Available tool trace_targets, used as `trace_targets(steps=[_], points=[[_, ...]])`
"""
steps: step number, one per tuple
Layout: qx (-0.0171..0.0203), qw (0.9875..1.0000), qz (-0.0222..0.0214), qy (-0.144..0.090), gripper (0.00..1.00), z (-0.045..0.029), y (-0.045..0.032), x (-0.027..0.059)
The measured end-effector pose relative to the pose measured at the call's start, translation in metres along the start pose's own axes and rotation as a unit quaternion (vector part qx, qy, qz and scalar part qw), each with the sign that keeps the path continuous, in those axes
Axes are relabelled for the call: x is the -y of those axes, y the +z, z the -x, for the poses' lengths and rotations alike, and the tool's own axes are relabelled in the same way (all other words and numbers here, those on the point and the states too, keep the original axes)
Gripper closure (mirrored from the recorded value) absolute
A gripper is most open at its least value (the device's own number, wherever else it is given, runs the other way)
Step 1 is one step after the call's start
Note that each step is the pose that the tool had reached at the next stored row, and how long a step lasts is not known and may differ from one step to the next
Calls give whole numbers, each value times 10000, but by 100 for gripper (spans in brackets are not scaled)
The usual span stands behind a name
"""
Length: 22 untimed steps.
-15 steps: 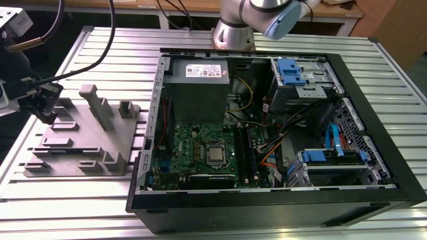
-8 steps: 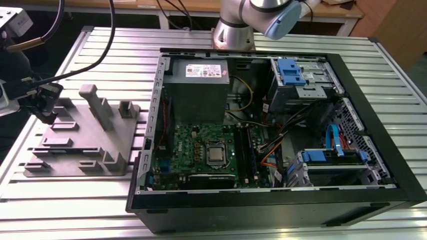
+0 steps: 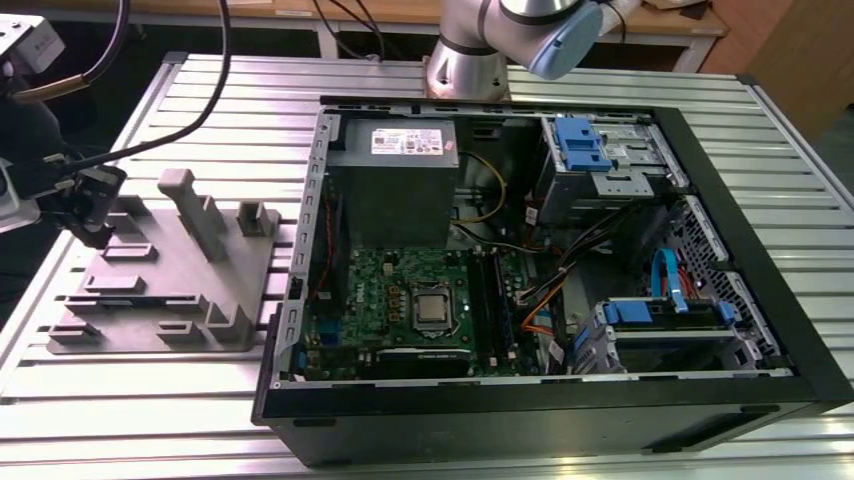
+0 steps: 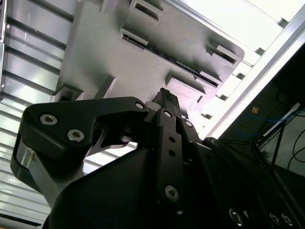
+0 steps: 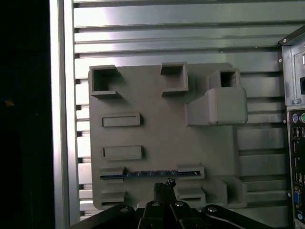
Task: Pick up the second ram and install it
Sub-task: 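Pick up the second ram and move it above second insertion slot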
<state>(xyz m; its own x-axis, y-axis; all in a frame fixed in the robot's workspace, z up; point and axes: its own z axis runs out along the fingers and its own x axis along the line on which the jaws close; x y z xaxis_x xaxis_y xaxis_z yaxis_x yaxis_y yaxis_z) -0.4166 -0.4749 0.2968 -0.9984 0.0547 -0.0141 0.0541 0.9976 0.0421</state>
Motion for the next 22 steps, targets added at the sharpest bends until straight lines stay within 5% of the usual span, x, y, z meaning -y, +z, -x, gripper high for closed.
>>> trace_targets(steps=[6, 11, 16, 22], points=[[-19, 9988, -5, -479, 93, -2, 5, -1], [-38, 9957, 1, -925, 93, -3, 10, -1], [-55, 9906, 8, -1367, 93, -3, 17, 0], [-76, 9825, 15, -1864, 93, -5, 24, 0]])
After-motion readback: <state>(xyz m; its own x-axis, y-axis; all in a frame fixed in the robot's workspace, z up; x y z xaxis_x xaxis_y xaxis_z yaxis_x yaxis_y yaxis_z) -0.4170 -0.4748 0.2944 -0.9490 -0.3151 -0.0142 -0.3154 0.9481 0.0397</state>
